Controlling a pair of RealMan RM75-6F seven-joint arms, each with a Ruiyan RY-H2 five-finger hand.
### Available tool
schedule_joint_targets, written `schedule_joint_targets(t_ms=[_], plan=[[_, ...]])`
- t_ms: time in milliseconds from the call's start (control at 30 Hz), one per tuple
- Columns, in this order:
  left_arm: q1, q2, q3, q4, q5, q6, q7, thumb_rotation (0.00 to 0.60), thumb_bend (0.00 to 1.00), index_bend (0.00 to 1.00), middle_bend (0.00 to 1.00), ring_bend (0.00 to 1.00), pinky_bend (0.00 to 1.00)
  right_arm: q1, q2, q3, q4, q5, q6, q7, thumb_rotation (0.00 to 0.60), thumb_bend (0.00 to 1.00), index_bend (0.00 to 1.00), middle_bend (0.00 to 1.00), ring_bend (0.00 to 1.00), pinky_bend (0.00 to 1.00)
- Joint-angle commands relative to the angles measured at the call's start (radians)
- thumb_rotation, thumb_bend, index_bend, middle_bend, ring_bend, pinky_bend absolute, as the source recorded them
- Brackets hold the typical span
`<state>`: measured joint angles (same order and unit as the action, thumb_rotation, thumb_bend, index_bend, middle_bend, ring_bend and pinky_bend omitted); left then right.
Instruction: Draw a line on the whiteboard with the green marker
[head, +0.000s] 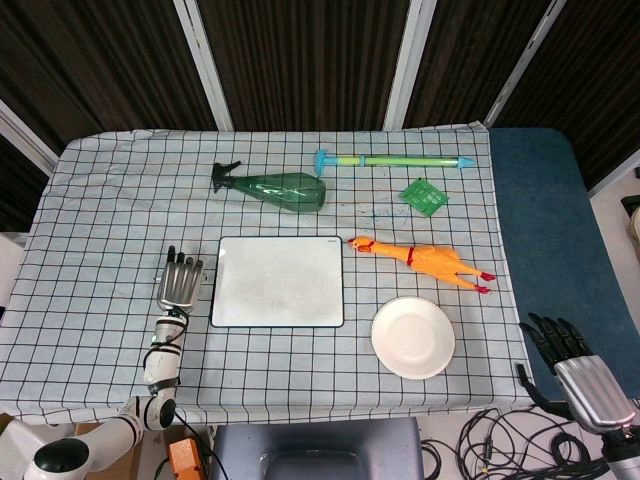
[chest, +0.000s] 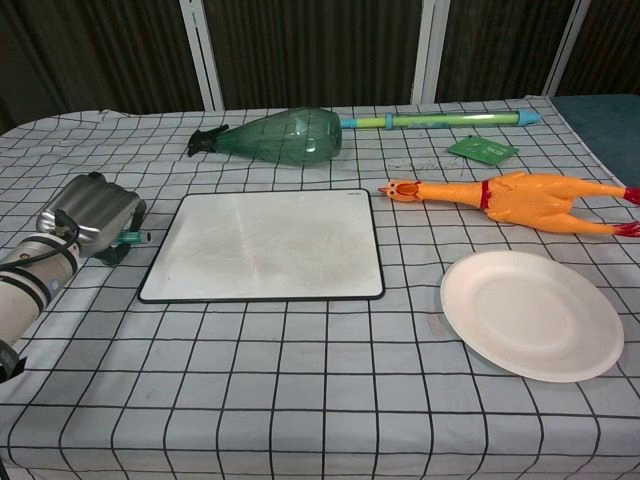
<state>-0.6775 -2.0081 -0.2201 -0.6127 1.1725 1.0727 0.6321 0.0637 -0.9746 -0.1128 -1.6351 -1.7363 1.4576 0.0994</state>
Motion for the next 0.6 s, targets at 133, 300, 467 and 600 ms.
schedule_joint_targets(t_ms=[133,300,467,600], plan=[[0.001,-0.003,-0.001,0.004,0.009,0.009,-0.009,0.6,0.38,0.57,0.54,0.34,0.21,0.0,0.0,0.0,-0.001,0.001,-0.001,-0.002,0.6,0.27,0.0,0.0,0.0,0.01],[0.002,-0.014,0.005,0.033,0.034,0.041,-0.031,0.6,0.4,0.7,0.67,0.41,0.23,0.0,0.001,0.001,0.0,0.002,-0.001,0.0,0.6,0.27,0.0,0.0,0.0,0.01],[0.004,-0.018,0.035,0.069,0.089,0.079,-0.097,0.6,0.42,0.76,0.73,0.45,0.24,0.001,0.001,0.001,-0.001,0.002,-0.004,-0.003,0.6,0.27,0.0,0.0,0.0,0.01],[0.007,-0.003,0.068,0.066,0.148,0.114,-0.2,0.6,0.43,0.77,0.74,0.45,0.23,0.001,0.0,0.001,-0.002,0.004,-0.006,-0.008,0.6,0.27,0.0,0.0,0.0,0.01]])
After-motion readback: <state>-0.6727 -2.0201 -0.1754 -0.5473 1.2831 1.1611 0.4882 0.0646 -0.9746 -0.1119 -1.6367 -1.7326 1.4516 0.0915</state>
